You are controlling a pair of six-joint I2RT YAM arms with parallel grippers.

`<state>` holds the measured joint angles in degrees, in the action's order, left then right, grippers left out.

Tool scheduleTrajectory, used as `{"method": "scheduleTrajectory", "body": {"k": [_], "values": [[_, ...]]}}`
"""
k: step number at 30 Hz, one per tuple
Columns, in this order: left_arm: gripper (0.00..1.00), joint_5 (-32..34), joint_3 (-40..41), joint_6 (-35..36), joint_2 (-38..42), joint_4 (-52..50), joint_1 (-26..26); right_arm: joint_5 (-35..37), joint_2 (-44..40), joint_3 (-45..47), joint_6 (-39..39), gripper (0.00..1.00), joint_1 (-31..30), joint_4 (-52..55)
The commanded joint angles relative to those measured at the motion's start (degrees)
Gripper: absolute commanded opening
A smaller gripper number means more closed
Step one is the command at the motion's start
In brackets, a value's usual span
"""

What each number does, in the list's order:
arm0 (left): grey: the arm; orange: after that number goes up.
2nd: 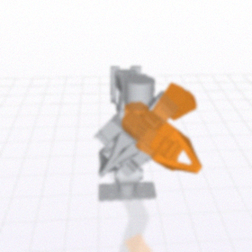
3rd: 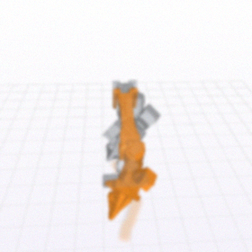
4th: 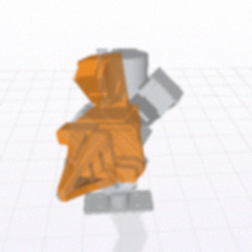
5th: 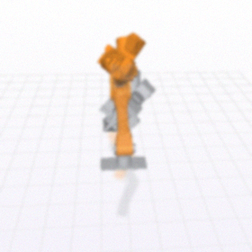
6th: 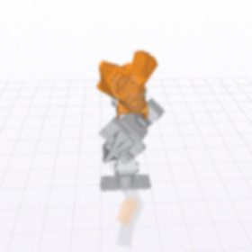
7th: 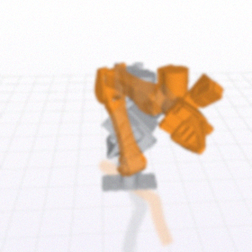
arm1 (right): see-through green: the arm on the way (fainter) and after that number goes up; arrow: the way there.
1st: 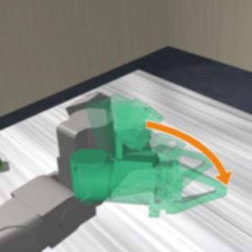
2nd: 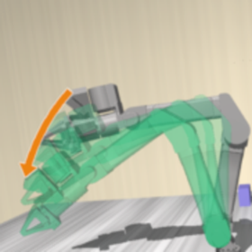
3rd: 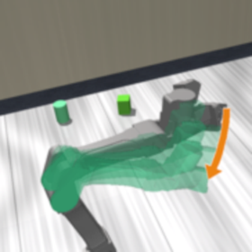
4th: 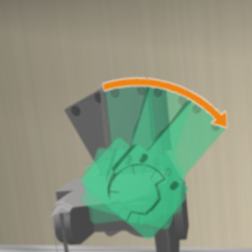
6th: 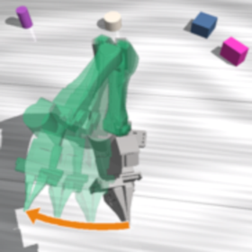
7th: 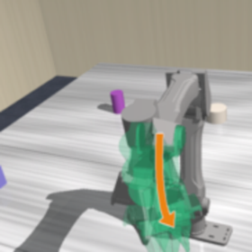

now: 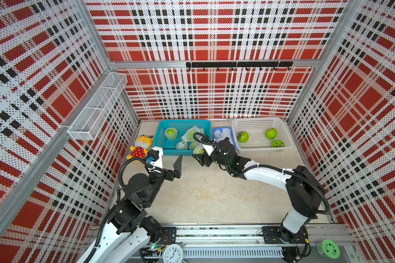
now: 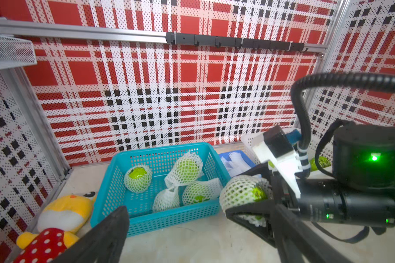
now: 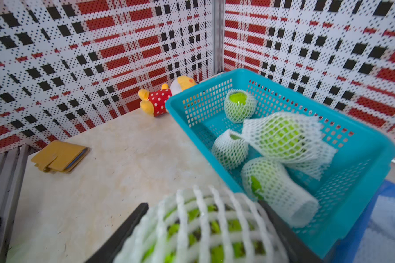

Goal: Sleeve custard apples in foam nets
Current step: Pick up the custard apple from the center of the board, then place the custard apple in the basket.

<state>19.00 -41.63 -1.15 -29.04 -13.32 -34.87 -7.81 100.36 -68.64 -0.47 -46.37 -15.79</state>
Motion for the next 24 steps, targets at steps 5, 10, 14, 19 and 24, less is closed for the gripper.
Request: {"method": "scheduleTrajectory", "body": {"k": [5,10,14,19,24], "values": [[0.99,-0.5,-1.3,2.7,-2.7,4.5,3.8,0.5,13.8,-17.0,-2.8,0.73,2.3,4.6],[1.00,-1.7,-0.8,2.6,-3.1,5.3,5.7,-1.2,23.2,-27.2,-1.2,0.73,2.3,4.7],[0.99,-3.0,-0.1,2.1,-2.9,5.3,7.4,-2.2,28.2,-32.0,0.1,0.73,2.4,4.5],[0.99,-5.4,1.0,0.9,-2.9,5.8,9.8,-2.3,32.9,-35.5,0.5,0.74,2.3,4.5],[1.00,-7.6,1.5,0.0,-3.1,6.5,12.0,-1.7,36.8,-39.3,0.4,0.74,2.3,4.8]]}}
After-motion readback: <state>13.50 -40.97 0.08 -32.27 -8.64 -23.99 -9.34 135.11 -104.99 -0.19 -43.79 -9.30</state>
